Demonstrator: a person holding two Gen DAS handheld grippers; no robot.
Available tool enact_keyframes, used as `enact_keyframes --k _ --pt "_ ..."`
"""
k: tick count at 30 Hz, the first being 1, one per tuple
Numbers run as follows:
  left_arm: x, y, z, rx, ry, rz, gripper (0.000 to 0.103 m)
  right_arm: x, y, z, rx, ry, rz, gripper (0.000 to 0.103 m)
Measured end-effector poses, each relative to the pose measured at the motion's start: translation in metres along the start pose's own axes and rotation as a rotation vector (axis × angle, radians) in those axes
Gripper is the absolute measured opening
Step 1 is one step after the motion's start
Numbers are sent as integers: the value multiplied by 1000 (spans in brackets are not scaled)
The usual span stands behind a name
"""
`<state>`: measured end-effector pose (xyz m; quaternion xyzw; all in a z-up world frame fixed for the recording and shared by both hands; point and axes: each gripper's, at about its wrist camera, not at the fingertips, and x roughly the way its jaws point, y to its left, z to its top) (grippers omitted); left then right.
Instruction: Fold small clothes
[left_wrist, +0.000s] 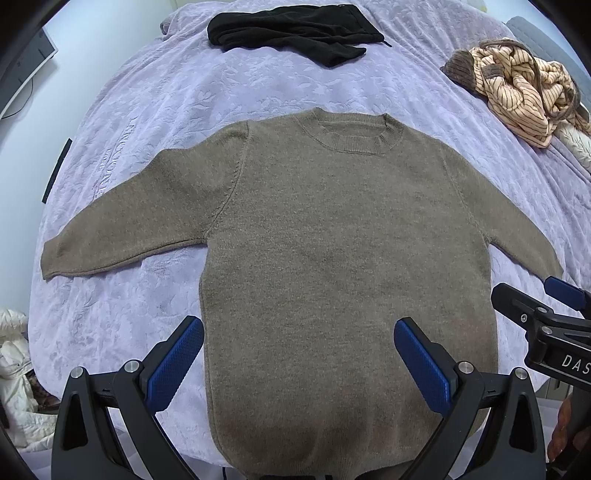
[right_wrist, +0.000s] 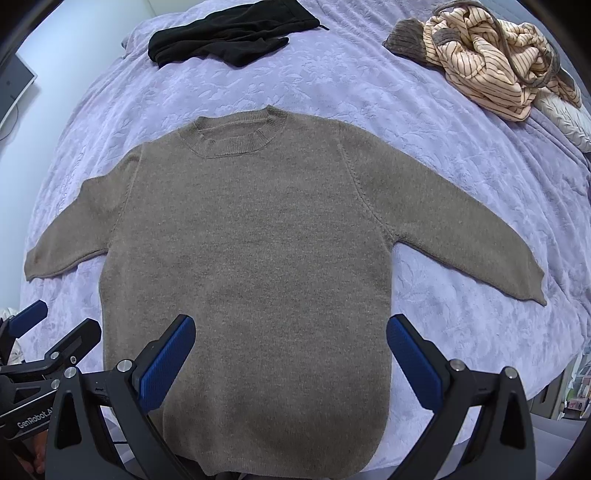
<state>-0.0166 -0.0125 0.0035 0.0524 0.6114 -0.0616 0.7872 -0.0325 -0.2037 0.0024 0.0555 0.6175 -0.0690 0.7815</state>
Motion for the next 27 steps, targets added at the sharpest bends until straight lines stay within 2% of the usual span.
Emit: enact_keyframes --k 27 --pt "20 1 -12 3 100 -2 103 11 1 -14 -7 51 -10 103"
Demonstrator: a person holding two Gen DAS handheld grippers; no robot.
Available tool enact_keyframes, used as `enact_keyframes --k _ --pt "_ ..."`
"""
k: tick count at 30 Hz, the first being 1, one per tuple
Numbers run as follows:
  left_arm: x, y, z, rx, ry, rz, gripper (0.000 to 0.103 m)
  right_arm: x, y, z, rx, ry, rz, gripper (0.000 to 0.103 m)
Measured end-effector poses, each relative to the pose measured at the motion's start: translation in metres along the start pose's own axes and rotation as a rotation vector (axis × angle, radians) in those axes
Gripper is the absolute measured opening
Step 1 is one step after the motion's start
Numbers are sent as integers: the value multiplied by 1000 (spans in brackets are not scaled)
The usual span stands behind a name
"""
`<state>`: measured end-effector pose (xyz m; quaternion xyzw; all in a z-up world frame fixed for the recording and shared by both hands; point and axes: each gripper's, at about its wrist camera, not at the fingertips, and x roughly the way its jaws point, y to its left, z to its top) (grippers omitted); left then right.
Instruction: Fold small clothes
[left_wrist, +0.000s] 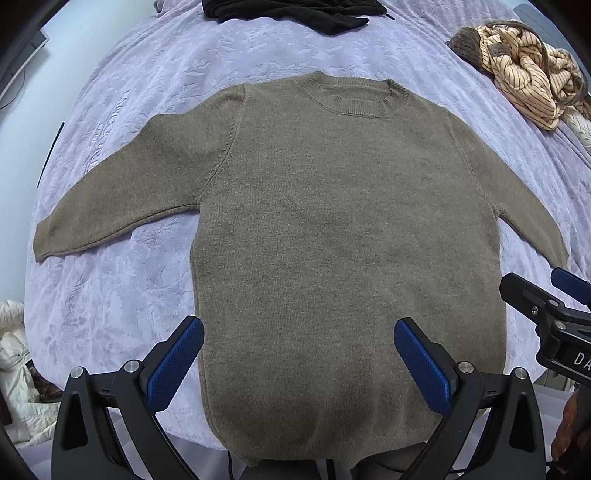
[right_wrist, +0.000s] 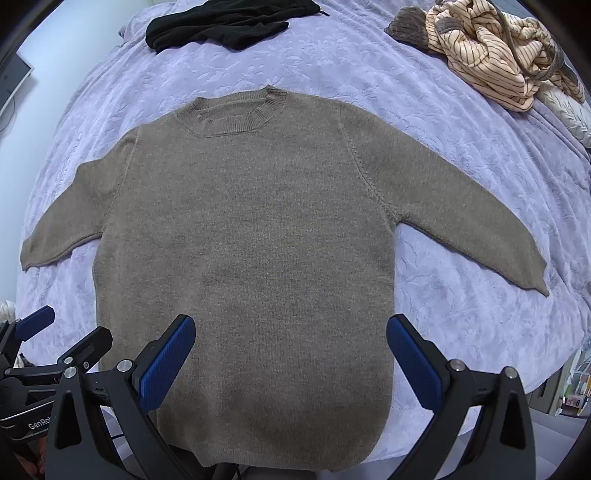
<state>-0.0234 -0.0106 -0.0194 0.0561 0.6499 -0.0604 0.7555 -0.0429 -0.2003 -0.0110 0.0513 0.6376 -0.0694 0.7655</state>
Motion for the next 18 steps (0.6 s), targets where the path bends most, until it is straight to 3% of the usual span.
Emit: enact_keyframes --k 18 --pt "3 3 -4 -6 12 0 103 5 0 -6 -4 19 -12 103"
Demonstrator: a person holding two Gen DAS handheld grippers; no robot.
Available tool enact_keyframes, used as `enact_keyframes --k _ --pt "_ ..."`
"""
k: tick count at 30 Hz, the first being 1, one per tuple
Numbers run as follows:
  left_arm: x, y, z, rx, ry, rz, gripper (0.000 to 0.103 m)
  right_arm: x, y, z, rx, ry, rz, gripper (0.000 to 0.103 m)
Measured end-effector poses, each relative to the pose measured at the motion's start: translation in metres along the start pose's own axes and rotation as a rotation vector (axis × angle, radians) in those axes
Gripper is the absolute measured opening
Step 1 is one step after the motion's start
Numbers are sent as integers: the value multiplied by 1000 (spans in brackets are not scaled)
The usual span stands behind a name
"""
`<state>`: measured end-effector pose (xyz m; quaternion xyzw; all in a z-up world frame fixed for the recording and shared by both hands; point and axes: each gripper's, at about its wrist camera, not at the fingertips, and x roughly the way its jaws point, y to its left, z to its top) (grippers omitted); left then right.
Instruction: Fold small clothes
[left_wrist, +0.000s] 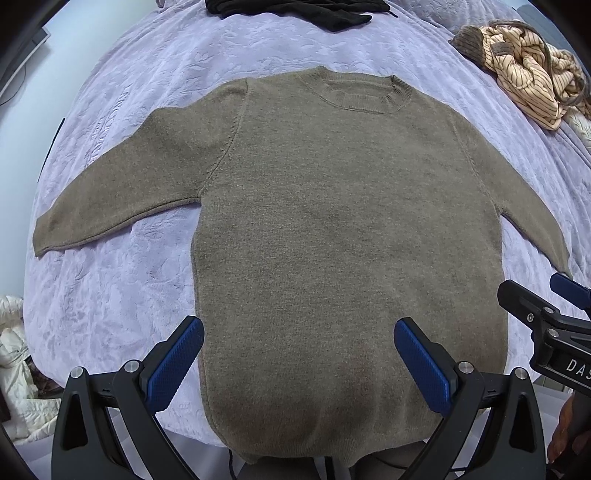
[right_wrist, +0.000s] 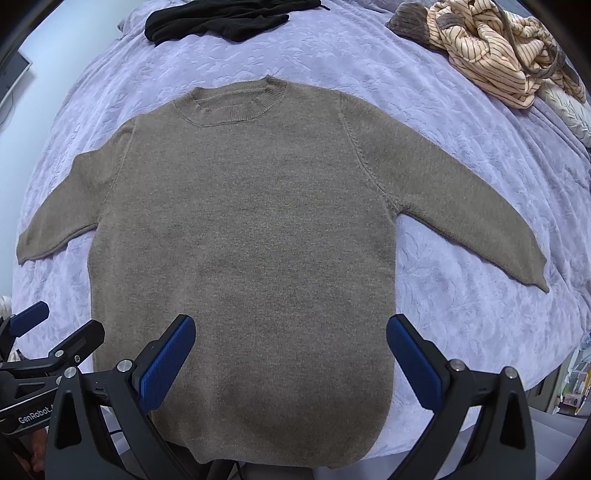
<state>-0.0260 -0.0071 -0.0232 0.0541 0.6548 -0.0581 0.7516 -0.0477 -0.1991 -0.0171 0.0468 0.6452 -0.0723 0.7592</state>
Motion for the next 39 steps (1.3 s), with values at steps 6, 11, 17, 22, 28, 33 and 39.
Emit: enact_keyframes --k 6,11,17,22,28,33,39 --pt "0 -1 0 2 2 0 103 1 -2 0 4 5 1 103" --pt "1 -1 1 1 6 -2 103 2 -2 0 2 8 -1 103" --pt "2 0 1 -4 10 -6 103 4 -1 2 -3 10 -2 103" --pt "3 1 1 -5 12 -9 103 4 0 3 -6 13 -3 103" --pt "4 0 1 -4 15 -8 103 5 1 3 -6 14 -6 103" --pt "5 0 1 -5 16 -8 103 5 1 4 -6 19 -7 103" --pt "5 0 1 -4 15 -9 103 6 1 4 -6 19 -7 103"
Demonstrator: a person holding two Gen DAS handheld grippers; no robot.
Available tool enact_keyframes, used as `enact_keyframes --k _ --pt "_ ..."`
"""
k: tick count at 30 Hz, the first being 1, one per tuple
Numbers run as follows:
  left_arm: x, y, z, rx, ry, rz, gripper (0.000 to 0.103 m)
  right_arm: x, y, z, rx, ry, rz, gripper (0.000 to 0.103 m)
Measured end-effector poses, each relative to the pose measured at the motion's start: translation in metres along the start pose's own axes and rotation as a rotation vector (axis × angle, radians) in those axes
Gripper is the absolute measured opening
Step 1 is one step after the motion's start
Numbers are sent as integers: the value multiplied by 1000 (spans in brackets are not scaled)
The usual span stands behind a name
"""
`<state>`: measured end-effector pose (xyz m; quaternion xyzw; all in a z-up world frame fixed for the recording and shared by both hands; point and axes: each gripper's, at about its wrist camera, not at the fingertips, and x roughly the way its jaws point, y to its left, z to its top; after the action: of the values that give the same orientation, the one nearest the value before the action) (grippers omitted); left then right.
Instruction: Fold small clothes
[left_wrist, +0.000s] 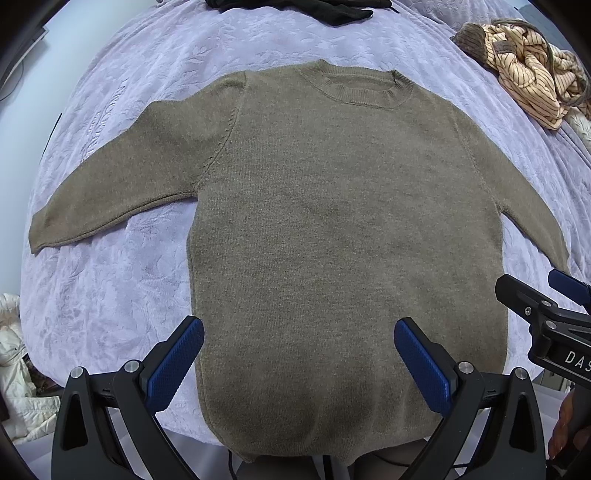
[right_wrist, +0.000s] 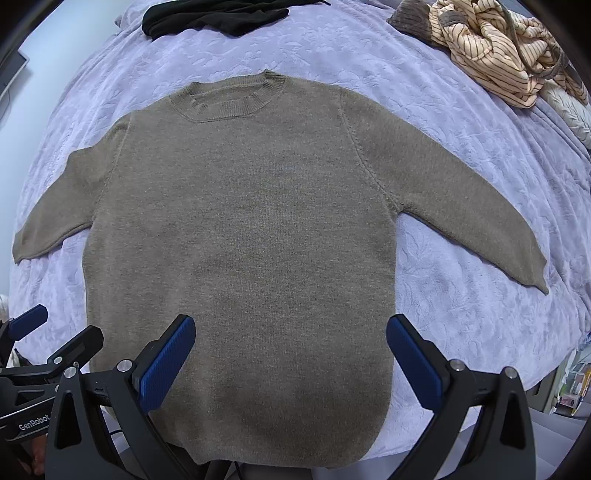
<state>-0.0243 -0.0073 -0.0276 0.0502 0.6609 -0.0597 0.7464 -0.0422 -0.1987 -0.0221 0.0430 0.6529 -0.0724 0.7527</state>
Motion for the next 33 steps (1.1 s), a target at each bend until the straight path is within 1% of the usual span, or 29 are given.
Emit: enact_keyframes --k 13,17,23,29,33 --pt "2 1 -2 -7 -1 -4 103 0 0 1 0 2 -1 103" --pt "1 3 0 -8 -13 -5 103 4 1 0 -2 5 -6 103" --pt "6 7 0 -21 -24 -23 103 8 1 0 0 18 -1 103" --pt "14 23 1 -76 -30 -94 103 15 12 4 -14 24 9 103" --pt "21 46 5 -137 -42 -142 103 18 31 9 -47 18 27 103"
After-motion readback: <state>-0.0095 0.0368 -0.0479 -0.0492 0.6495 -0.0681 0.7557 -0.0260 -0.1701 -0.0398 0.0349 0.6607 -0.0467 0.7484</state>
